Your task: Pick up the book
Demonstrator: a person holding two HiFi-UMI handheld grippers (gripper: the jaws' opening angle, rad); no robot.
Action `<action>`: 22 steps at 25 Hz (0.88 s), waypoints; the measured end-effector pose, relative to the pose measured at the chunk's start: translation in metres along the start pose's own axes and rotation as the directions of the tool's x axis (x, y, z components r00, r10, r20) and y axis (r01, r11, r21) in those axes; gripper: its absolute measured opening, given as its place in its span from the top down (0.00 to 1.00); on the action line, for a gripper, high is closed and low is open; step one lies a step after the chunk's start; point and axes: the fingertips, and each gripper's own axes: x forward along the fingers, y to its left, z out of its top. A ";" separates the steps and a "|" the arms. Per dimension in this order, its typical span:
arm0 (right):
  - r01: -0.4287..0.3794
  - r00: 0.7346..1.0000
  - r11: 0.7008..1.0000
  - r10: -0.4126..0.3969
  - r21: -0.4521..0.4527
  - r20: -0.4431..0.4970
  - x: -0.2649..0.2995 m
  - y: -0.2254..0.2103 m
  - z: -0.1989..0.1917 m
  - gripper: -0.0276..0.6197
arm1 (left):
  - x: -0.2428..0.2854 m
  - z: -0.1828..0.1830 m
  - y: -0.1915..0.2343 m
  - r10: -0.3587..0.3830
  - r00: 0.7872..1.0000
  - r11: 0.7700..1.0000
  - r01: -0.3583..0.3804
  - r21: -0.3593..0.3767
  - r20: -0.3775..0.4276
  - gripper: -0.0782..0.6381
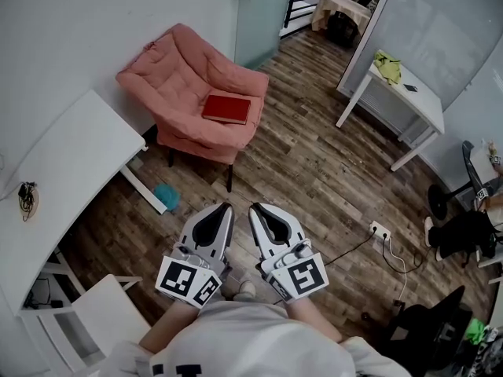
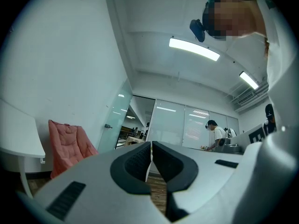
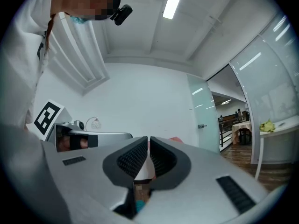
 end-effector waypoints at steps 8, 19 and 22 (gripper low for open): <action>-0.014 0.999 1.000 0.014 0.008 -0.047 -0.011 -0.021 -0.009 0.90 | 0.015 -0.015 -0.018 0.019 1.000 1.000 -0.019 0.004 -0.010 0.89; -0.055 0.997 0.998 0.057 0.028 -0.051 -0.016 -0.039 -0.020 0.90 | 0.029 -0.033 -0.032 0.061 0.998 0.998 -0.060 0.016 -0.035 0.89; -0.059 0.997 0.997 0.061 0.044 -0.054 -0.006 -0.044 -0.022 0.90 | 0.037 -0.035 -0.023 0.068 0.997 0.997 -0.067 0.027 -0.038 0.89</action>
